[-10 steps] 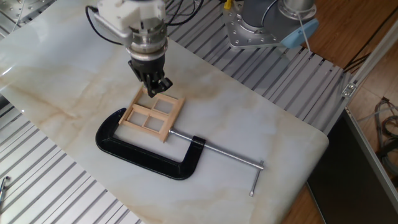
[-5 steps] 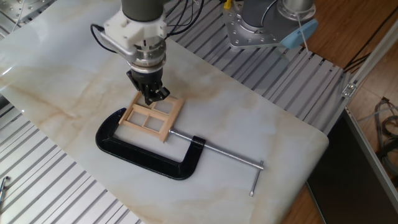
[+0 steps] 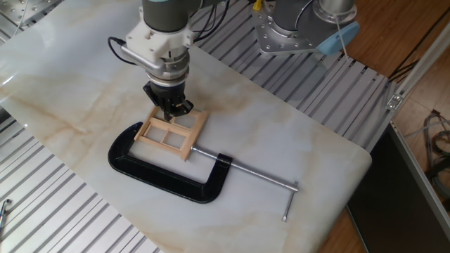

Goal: Close a sliding window

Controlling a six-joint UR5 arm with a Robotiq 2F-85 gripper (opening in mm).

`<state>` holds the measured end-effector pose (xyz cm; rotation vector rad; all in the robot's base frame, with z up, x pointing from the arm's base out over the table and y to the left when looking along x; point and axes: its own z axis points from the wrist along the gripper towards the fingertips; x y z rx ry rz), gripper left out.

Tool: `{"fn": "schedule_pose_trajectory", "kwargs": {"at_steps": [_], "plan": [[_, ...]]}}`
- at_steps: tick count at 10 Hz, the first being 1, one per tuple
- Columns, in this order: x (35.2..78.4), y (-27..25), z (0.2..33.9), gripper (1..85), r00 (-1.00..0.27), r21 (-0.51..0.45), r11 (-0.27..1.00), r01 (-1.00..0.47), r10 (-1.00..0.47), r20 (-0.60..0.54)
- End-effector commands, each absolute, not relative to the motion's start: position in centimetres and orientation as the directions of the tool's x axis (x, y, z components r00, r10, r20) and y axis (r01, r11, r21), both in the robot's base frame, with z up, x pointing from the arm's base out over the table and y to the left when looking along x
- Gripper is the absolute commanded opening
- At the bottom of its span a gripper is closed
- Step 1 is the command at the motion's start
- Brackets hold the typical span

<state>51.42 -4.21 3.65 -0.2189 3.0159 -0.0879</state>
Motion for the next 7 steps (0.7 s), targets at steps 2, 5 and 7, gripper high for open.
{"fn": "schedule_pose_trajectory", "kwargs": {"at_steps": [2,5,7], "plan": [[51.31,-4.19,3.19,0.7,-0.969,-0.073,0.975,-0.21,-0.218,-0.115],[51.05,-3.59,2.66,0.7,-0.965,-0.066,0.973,-0.222,-0.229,-0.125],[50.78,-3.45,2.42,0.7,-0.962,-0.063,0.97,-0.235,-0.241,-0.125]]}}
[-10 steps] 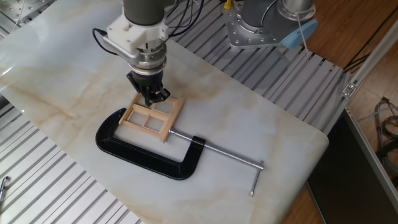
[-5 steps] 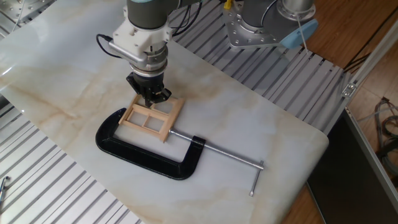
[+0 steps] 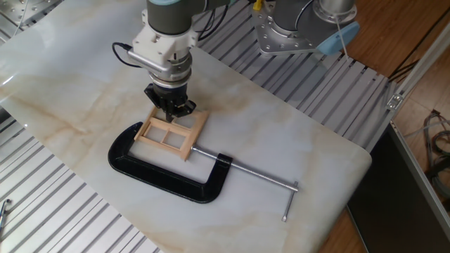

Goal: Close a sliding window

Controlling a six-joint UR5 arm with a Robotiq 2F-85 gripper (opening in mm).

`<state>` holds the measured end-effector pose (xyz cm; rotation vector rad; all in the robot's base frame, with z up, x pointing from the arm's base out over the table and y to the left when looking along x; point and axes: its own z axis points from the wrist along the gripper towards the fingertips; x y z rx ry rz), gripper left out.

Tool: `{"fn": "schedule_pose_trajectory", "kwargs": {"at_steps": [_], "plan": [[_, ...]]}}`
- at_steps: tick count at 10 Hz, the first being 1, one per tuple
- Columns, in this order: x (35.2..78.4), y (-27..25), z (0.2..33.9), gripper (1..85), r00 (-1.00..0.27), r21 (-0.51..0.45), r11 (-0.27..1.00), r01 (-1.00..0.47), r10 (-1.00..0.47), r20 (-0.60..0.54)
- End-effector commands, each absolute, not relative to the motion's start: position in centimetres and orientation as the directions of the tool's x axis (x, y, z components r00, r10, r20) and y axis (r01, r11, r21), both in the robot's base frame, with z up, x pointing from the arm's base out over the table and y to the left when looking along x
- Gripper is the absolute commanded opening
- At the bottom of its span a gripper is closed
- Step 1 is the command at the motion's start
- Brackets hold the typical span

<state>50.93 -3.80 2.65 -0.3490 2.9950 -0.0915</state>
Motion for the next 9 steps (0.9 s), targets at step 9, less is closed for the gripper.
{"fn": "schedule_pose_trajectory", "kwargs": {"at_steps": [9], "plan": [[48.4,-3.4,1.7,0.7,-0.965,-0.043,0.966,-0.256,-0.258,-0.057]]}}
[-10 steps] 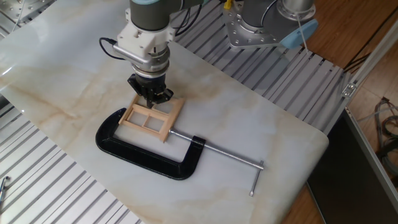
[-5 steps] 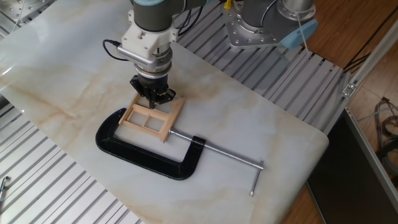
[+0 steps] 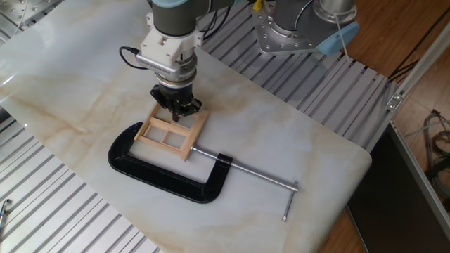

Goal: Close a sliding window

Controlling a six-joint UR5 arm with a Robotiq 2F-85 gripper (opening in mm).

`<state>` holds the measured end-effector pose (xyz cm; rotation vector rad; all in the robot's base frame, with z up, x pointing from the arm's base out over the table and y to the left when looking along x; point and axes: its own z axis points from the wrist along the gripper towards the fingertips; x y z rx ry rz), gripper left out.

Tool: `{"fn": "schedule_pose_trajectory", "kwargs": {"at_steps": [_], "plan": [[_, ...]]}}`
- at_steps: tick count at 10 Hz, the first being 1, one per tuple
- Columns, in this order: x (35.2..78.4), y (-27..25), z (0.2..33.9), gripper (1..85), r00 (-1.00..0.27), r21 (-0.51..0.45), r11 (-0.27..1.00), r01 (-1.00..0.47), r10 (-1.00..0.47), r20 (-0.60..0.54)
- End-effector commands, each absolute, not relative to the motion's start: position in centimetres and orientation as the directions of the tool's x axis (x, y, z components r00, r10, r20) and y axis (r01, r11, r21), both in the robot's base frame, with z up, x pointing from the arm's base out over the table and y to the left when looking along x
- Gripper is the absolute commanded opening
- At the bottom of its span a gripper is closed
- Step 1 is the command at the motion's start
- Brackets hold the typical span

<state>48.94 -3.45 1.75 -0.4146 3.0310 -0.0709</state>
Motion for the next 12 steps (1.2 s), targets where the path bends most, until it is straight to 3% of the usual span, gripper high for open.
{"fn": "schedule_pose_trajectory", "kwargs": {"at_steps": [1,12], "plan": [[48.2,-3.4,1.6,0.7,-0.963,-0.042,0.964,-0.262,-0.264,-0.051],[48.31,-3.29,1.13,0.7,-0.959,-0.035,0.96,-0.278,-0.279,-0.052]]}}
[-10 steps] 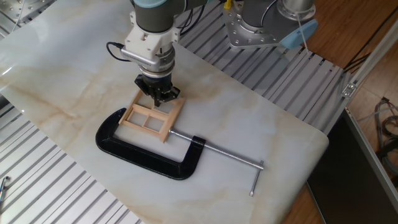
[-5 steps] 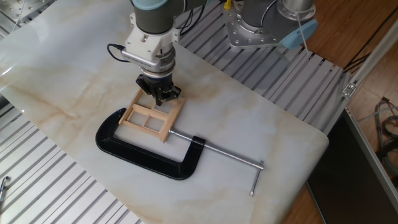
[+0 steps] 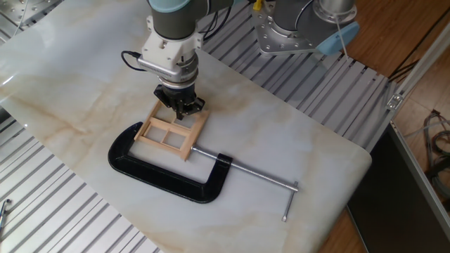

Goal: Close a sliding window

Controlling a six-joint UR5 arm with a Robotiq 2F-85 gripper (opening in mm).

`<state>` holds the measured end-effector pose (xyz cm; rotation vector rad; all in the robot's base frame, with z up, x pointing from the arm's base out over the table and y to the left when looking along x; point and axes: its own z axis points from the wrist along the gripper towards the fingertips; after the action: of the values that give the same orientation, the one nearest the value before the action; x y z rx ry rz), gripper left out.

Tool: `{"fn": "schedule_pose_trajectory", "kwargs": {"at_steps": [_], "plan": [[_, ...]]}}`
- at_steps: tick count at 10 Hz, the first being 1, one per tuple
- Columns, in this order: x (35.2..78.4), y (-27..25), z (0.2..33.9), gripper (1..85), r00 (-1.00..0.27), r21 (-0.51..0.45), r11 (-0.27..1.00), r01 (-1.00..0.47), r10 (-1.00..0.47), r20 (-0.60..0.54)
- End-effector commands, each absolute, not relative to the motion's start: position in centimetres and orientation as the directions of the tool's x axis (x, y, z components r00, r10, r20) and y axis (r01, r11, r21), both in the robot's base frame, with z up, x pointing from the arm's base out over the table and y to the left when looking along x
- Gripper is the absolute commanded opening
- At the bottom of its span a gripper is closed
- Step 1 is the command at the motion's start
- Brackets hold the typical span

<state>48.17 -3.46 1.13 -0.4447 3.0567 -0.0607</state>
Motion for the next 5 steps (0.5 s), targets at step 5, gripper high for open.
{"fn": "schedule_pose_trajectory", "kwargs": {"at_steps": [5], "plan": [[48.46,-3.3,0.95,0.7,-0.956,-0.035,0.958,-0.285,-0.287,-0.059]]}}
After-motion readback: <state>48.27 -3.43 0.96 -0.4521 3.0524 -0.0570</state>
